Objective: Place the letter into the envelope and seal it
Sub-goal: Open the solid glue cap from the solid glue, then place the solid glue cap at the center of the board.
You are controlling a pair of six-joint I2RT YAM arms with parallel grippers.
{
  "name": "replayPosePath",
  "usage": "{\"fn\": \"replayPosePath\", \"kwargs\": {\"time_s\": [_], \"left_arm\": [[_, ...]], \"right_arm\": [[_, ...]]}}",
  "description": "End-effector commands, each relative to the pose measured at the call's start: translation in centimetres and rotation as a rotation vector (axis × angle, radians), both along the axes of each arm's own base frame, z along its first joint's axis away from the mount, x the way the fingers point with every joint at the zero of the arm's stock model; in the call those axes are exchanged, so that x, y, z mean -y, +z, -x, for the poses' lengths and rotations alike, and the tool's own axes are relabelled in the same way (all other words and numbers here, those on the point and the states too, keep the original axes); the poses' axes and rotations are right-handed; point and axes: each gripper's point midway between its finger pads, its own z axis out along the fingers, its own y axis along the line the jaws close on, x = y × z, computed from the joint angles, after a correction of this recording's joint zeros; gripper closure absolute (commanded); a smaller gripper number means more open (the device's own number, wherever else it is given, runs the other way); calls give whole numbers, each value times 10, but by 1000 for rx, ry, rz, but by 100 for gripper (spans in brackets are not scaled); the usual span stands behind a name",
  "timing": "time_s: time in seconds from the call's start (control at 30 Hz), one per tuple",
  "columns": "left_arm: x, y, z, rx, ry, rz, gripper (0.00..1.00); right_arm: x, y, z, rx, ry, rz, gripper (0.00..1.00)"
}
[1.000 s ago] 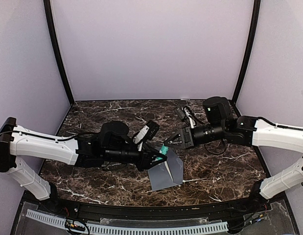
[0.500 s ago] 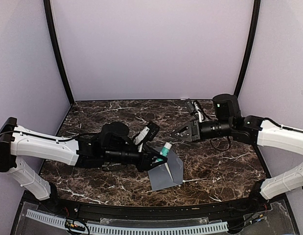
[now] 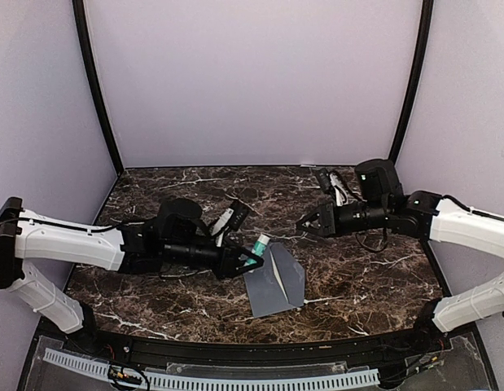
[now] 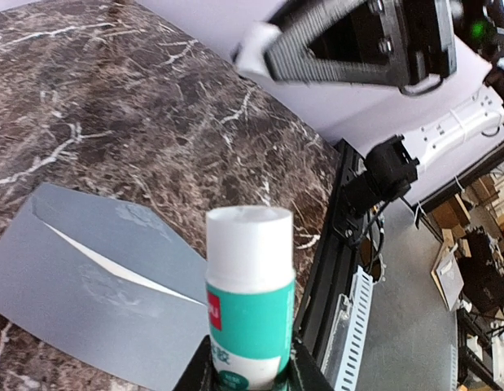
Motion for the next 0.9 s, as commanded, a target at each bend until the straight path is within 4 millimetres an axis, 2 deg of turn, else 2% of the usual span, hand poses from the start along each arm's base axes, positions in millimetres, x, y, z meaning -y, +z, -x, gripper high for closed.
{"fn": "replayPosePath", "kwargs": {"time_s": [0.0, 0.1, 0.13, 0.17, 0.2, 0.23, 0.27, 0.33, 0.43, 0.53, 0.7, 0.87], "left_arm": [[-38, 46, -33, -17, 45, 96, 97], [-69, 62, -61, -33, 83, 92, 97], [-87, 71, -80, -26, 131, 87, 97], [-95, 77, -84, -30, 128, 96, 97], [-114, 86, -101, -17, 174, 95, 96], [-121, 91, -104, -20, 171, 102, 96], [-138, 100, -116, 0, 210, 99, 96], [-158, 112, -130, 46, 255, 84, 96], [-182, 117, -142, 129, 305, 54, 94], [-194, 98, -145, 127, 342, 38, 93], [-203, 65, -142, 99, 351, 40, 92], [-195, 60, -141, 64, 287, 55, 91]], "right_arm": [[22, -23, 0, 48, -71, 140, 98], [29, -49, 14, 33, -78, 197, 99], [33, -58, 18, 26, -93, 217, 99], [39, -68, 23, 18, -110, 243, 99], [44, -77, 27, 9, -131, 264, 99], [49, -86, 31, -2, -148, 282, 99], [55, -97, 37, -12, -163, 303, 99], [62, -111, 44, -16, -191, 323, 99], [70, -129, 52, -23, -217, 321, 98], [72, -140, 56, -31, -222, 300, 97], [84, -160, 56, -32, -247, 402, 96], [85, -174, 56, -38, -231, 467, 94]]}}
